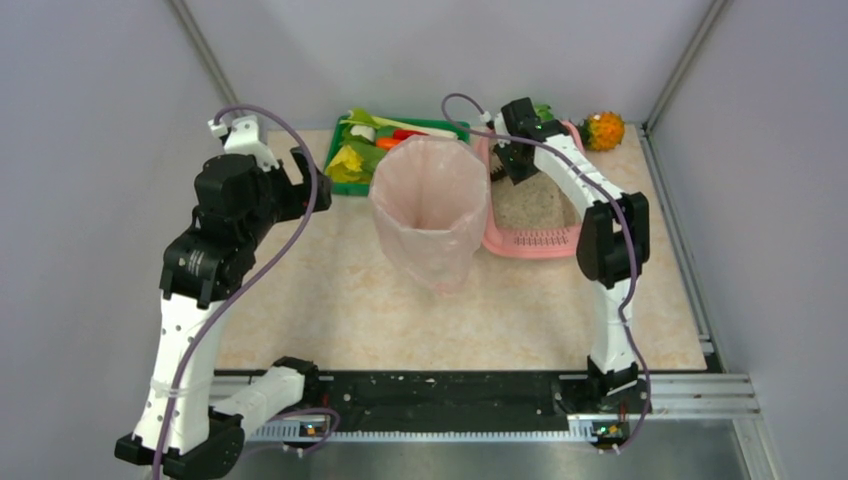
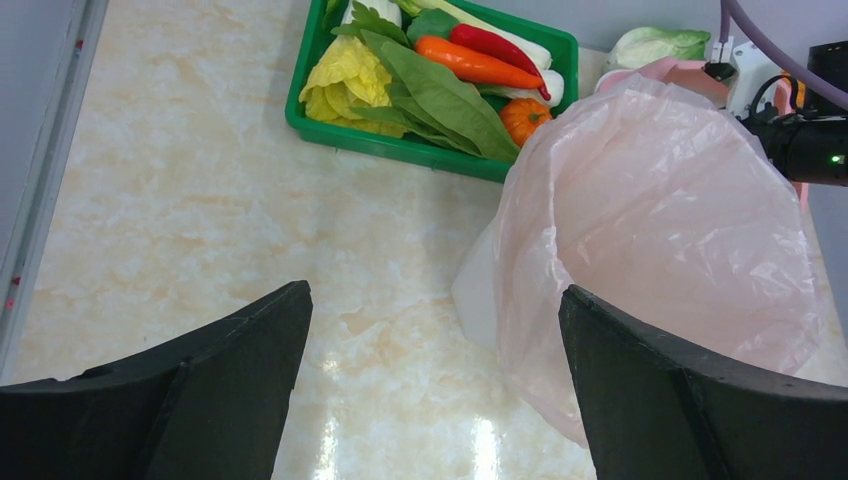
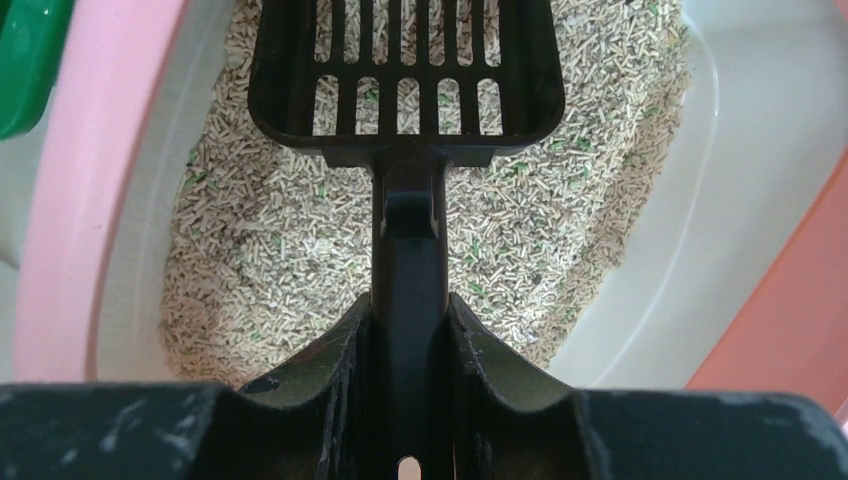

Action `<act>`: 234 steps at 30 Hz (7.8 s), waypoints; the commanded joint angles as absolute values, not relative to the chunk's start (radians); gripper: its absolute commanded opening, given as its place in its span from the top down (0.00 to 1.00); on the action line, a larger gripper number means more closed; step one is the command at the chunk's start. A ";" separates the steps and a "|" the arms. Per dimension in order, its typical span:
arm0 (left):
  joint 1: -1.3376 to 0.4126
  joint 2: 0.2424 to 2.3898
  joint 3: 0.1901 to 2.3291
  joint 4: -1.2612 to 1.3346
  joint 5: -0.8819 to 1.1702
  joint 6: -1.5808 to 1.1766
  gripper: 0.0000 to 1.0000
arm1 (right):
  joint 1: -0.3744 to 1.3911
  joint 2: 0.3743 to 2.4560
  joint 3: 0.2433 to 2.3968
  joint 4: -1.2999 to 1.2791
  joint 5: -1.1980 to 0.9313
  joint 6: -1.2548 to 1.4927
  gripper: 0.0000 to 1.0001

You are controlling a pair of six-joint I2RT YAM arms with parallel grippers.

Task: Clean the litter box

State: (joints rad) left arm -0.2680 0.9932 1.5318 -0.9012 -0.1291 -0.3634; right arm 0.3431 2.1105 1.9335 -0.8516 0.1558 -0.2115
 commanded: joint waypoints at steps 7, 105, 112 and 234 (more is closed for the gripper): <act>-0.263 1.003 1.575 -0.895 -0.153 -0.352 0.01 | 0.332 2.172 1.917 -0.644 0.172 -0.134 1.00; -0.263 0.897 1.395 -0.754 -0.053 -0.375 0.01 | 0.140 1.365 1.054 -0.263 -0.334 0.030 1.00; -0.264 0.900 1.396 -0.741 -0.043 -0.373 0.01 | 0.171 1.326 1.042 -0.272 -0.257 0.043 1.00; -0.264 0.853 1.347 -0.723 -0.026 -0.337 0.01 | 1.061 1.302 1.449 -0.439 0.896 -1.280 1.00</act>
